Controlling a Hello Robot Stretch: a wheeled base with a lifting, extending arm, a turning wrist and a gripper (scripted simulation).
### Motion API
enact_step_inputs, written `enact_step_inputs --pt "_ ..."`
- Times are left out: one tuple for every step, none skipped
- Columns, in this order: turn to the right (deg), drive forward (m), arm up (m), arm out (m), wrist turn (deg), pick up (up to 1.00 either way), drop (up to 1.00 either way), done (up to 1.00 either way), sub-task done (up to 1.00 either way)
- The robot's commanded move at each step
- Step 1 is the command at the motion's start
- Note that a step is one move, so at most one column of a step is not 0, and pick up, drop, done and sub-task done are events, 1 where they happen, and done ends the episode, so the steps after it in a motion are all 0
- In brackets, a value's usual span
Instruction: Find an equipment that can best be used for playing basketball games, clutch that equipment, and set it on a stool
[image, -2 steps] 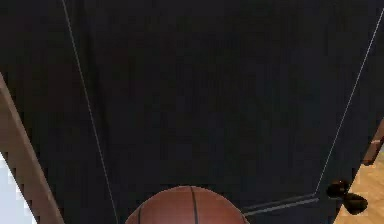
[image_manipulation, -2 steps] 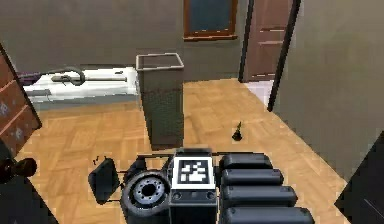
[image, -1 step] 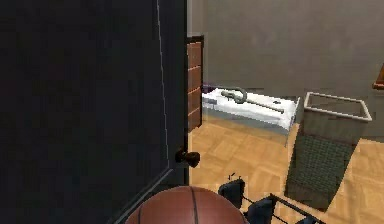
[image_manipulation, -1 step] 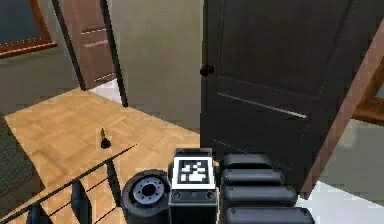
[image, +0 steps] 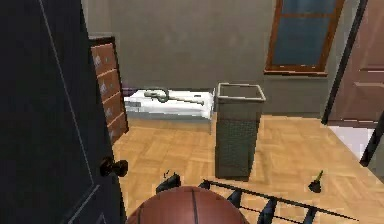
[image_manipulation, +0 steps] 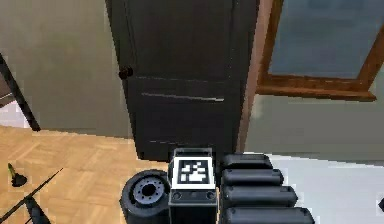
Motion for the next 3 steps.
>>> enact_step_inputs --pt "-45.0 0.0 0.0 0.0 0.0 0.0 0.0 0.0 0.0" --pt "-15.0 0.0 0.0 0.0 0.0 0.0 0.0 0.0 0.0" --pt "45.0 0.0 0.0 0.0 0.0 0.0 0.0 0.0 0.0"
